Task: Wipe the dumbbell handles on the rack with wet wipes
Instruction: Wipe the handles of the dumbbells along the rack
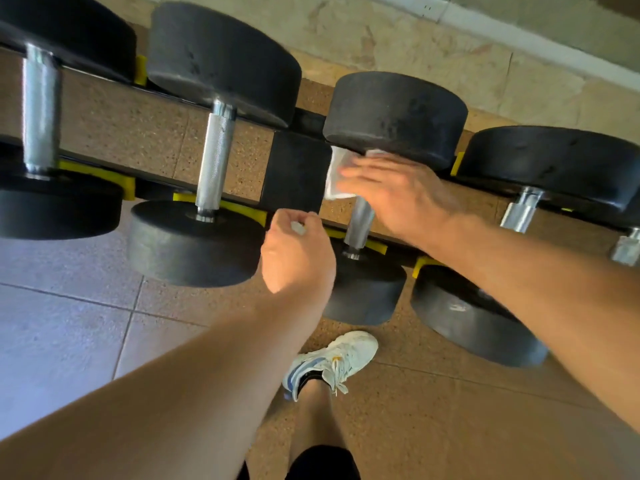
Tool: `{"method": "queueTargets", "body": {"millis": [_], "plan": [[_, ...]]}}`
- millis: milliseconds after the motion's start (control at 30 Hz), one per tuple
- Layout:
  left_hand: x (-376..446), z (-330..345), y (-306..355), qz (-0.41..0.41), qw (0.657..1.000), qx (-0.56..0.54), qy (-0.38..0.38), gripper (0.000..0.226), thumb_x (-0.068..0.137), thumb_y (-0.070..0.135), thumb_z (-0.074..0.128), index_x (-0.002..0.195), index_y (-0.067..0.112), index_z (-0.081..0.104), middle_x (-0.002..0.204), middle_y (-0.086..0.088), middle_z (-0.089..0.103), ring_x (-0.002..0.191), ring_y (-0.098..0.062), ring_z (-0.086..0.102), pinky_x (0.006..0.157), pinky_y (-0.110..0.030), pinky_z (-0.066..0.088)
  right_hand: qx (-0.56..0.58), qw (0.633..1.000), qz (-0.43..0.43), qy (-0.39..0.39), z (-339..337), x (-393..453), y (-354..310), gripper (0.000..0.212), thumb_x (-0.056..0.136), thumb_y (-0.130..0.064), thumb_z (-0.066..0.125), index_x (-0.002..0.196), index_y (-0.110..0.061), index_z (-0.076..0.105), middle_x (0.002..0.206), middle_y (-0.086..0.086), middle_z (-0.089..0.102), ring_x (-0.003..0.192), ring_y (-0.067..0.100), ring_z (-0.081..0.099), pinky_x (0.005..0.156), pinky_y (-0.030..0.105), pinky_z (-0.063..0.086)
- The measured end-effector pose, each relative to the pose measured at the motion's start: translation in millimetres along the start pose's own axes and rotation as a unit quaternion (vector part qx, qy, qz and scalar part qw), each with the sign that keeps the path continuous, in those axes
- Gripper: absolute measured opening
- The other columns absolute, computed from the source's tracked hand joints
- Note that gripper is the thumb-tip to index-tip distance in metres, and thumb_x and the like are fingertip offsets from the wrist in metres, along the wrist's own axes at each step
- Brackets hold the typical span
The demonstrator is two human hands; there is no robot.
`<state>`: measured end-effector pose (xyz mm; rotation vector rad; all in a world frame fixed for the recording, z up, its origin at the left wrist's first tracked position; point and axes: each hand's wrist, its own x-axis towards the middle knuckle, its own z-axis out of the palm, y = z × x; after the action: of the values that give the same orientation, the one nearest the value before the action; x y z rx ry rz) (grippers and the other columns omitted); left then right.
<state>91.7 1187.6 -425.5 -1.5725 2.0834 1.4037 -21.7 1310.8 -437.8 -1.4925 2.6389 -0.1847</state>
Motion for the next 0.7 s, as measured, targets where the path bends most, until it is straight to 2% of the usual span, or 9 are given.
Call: {"method": "queueTargets", "body": {"millis": [67,100,200,267,333,400,500,633,700], "plan": [[-3.6,13.6,-1.2,-0.012,0.999,0.002,0.037,0.016,0.1,0.037,0.048,0.104,0.027,0.06,0.088,0.009,0.061,0.086,-0.017,0.057,0.072,-0.031,0.038,-0.021,0.998,-0.034,-0.05,13.9,-0.6,7.1,0.027,0.08,-0.002,0.063,0.104,-0.005,0.075,0.107,0.017,0.073,0.114,0.034,0.064,0.119,0.036,0.019],[-3.7,18.0,-2.3,-0.011,0.998,0.008,0.064,0.019,0.101,0.039,0.045,0.104,0.027,0.059,0.093,0.006,0.064,0.09,-0.02,0.059,0.074,-0.032,0.038,-0.018,0.997,-0.041,-0.067,18.1,-4.6,6.1,0.023,0.086,-0.009,0.059,0.102,-0.008,0.075,0.105,0.013,0.073,0.114,0.032,0.064,0.118,0.042,0.029],[-1.5,23.8,-8.4,0.017,0.992,0.019,0.122,0.027,0.104,0.041,0.036,0.1,0.025,0.057,0.098,-0.001,0.069,0.094,-0.028,0.061,0.075,-0.034,0.036,0.062,0.987,-0.034,-0.142,17.7,-25.9,-12.5,0.025,0.091,-0.014,0.058,0.112,-0.017,0.072,0.115,0.005,0.071,0.119,0.024,0.06,0.104,0.043,0.047],[-0.7,26.6,-12.1,0.039,0.989,0.017,0.139,0.03,0.105,0.04,0.033,0.096,0.023,0.056,0.092,-0.001,0.068,0.09,-0.03,0.062,0.071,-0.034,0.033,0.177,0.969,0.031,-0.171,10.7,-40.8,-29.7,0.017,0.096,-0.019,0.057,0.107,-0.019,0.071,0.104,0.001,0.072,0.104,0.018,0.065,0.088,0.036,0.053],[-0.2,28.4,-15.2,0.053,0.987,0.015,0.153,0.033,0.105,0.04,0.031,0.094,0.022,0.057,0.087,0.0,0.067,0.084,-0.028,0.061,0.069,-0.033,0.03,0.324,0.922,0.171,-0.126,0.3,-46.1,-40.2,0.022,0.102,-0.028,0.051,0.098,-0.02,0.071,0.082,-0.011,0.068,0.08,-0.001,0.063,0.066,0.023,0.045],[0.5,30.6,-16.9,0.055,0.986,0.006,0.158,0.035,0.106,0.038,0.03,0.093,0.02,0.058,0.078,0.004,0.06,0.073,-0.023,0.054,0.067,-0.03,0.025,0.364,0.888,0.281,0.021,-10.9,-39.3,-36.9,0.027,0.105,-0.032,0.047,0.102,-0.019,0.071,0.075,-0.015,0.063,0.073,-0.006,0.059,0.057,0.015,0.038],[2.4,31.6,-19.9,0.049,0.985,-0.018,0.166,0.036,0.106,0.036,0.03,0.091,0.018,0.057,0.071,0.008,0.053,0.059,-0.009,0.041,0.06,-0.026,0.017,0.295,0.913,0.233,0.16,-22.2,-13.7,-26.4,0.031,0.105,-0.03,0.049,0.123,-0.013,0.068,0.106,-0.012,0.069,0.097,-0.005,0.063,0.074,0.008,0.049],[3.5,32.5,-20.5,0.038,0.983,-0.018,0.177,0.034,0.106,0.036,0.031,0.091,0.018,0.056,0.072,0.009,0.052,0.06,-0.01,0.039,0.062,-0.027,0.018,0.195,0.969,0.0,-0.15,9.5,-15.6,-22.7,0.043,0.097,-0.011,0.046,0.136,-0.023,0.059,0.133,0.004,0.064,0.132,0.018,0.052,0.114,0.039,0.038],[4.1,32.5,-20.3,0.036,0.984,-0.014,0.173,0.034,0.106,0.036,0.031,0.091,0.018,0.056,0.075,0.008,0.054,0.061,-0.009,0.04,0.063,-0.026,0.02,0.209,0.96,-0.049,-0.178,19.7,-34.3,-21.6,0.048,0.093,0.001,0.052,0.135,-0.021,0.06,0.135,0.002,0.063,0.136,0.018,0.048,0.123,0.034,0.022]]}}
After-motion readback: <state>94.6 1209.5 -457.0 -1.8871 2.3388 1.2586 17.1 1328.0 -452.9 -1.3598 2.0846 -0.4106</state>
